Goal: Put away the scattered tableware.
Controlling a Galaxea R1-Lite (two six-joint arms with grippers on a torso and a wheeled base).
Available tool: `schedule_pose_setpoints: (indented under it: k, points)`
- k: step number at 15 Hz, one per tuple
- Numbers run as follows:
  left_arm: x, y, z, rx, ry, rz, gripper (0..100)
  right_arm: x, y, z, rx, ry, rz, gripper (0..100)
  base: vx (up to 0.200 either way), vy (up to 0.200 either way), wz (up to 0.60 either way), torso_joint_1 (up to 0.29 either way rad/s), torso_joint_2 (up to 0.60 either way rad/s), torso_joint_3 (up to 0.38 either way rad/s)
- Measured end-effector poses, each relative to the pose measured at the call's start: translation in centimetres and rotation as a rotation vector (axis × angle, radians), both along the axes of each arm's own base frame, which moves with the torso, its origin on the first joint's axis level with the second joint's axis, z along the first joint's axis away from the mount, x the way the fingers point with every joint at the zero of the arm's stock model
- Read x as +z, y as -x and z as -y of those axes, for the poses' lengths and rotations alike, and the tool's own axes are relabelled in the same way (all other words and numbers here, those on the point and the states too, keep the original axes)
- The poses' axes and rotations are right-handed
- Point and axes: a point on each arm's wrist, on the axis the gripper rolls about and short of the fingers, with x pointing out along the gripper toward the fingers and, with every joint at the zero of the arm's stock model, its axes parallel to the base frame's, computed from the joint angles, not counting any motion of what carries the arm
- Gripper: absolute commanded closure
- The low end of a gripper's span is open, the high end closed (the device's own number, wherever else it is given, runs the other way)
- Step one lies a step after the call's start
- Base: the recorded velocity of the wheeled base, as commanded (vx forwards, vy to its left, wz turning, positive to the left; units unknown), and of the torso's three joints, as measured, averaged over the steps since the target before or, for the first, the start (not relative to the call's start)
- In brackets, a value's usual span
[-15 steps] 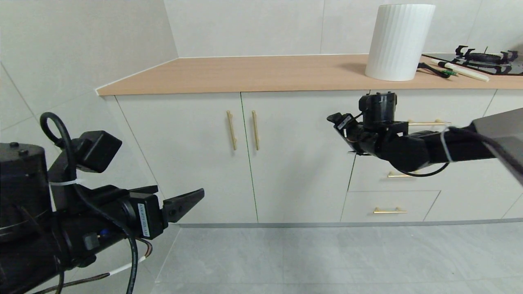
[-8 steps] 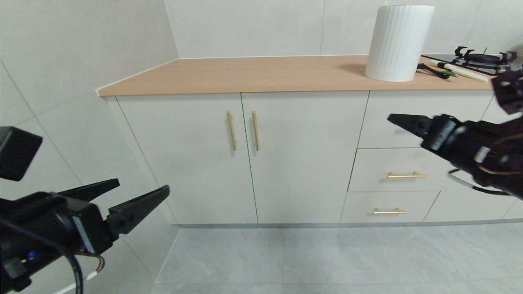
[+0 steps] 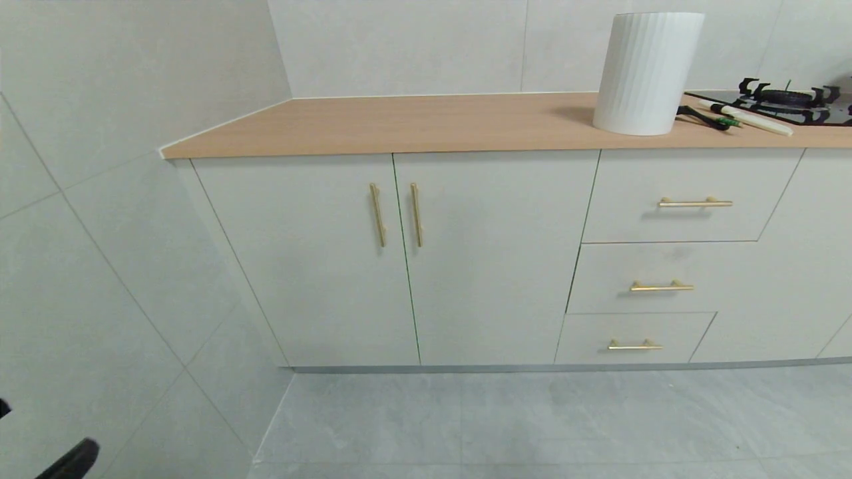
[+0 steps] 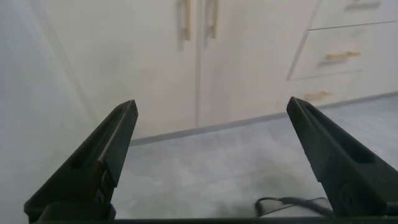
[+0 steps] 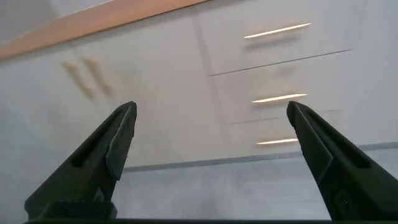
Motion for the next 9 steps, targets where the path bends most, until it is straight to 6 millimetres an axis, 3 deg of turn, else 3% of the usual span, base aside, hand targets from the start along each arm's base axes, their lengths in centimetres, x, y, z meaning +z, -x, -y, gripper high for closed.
schedule_pose_setpoints:
  k: [2, 4, 9]
  points:
    - [-1.3, 2.4, -0.7, 0.034, -0.009, 0.046, 0, -2.6, 3.1, 0.6, -0.088, 0.057, -0.039, 0, 0.000, 0.000, 0.00, 0.000, 0.00, 0.000]
    - [-2.8, 4.0, -1.0, 0.095, -0.007, 0.086, 0, -4.6, 4.9, 0.4, -0.172, 0.100, -0.022, 0, 0.000, 0.000, 0.00, 0.000, 0.00, 0.000]
    - [-5.4, 4.7, -0.6, 0.290, -0.027, 0.184, 0, -9.9, 4.4, 0.4, -0.331, 0.178, -0.019, 0, 0.000, 0.000, 0.00, 0.000, 0.00, 0.000]
